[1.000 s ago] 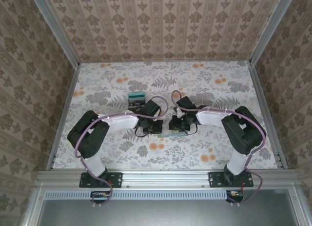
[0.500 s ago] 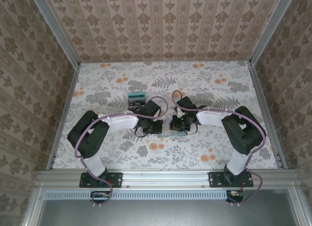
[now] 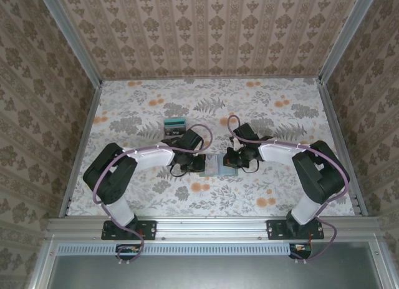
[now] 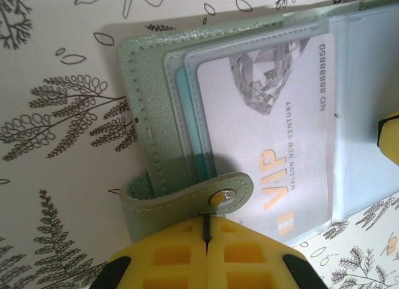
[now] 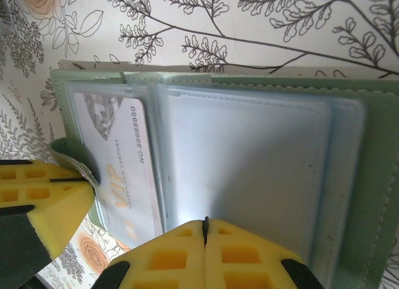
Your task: Take the credit cards out of the card holder
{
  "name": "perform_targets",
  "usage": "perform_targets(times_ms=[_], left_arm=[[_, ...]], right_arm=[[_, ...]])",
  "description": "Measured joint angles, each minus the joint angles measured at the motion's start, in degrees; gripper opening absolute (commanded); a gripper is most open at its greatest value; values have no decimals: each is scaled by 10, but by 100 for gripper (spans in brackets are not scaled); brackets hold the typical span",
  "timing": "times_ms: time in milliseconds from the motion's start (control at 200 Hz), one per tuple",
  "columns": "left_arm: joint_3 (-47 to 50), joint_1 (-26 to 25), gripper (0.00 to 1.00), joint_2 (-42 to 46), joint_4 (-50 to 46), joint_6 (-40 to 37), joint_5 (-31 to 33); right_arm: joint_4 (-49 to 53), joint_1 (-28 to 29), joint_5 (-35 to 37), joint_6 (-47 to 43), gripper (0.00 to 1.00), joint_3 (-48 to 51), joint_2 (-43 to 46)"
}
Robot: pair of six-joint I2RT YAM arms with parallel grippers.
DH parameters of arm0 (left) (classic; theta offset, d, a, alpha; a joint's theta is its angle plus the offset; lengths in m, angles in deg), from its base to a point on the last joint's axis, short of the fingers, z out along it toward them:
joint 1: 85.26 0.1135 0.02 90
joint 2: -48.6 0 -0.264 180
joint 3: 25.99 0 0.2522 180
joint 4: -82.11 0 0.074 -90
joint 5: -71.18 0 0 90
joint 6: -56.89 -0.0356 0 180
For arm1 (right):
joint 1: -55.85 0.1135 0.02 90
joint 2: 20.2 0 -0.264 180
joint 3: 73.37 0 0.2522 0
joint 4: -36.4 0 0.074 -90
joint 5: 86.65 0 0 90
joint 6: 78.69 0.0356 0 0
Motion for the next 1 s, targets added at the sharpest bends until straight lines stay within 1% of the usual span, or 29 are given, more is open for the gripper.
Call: perform_targets(times_ms=[60, 105, 130, 375, 590, 1000], left_arm=[[0, 0, 0, 0, 0, 0, 0], [0, 0, 0, 0, 0, 0, 0], [0, 0, 0, 0, 0, 0, 0], [0, -1, 0, 0, 0, 0, 0], [0, -1, 0, 0, 0, 0, 0], [0, -1, 0, 0, 0, 0, 0]], right_arm=[[0, 0, 1, 0, 10, 0, 0], [0, 0, 1, 1, 18, 0, 0], [0, 0, 1, -2, 19, 0, 0], [-11, 0, 0, 0, 19, 0, 0], [-12, 12, -4, 2, 19, -11, -3], [-26, 22, -10, 2, 19, -27, -43]])
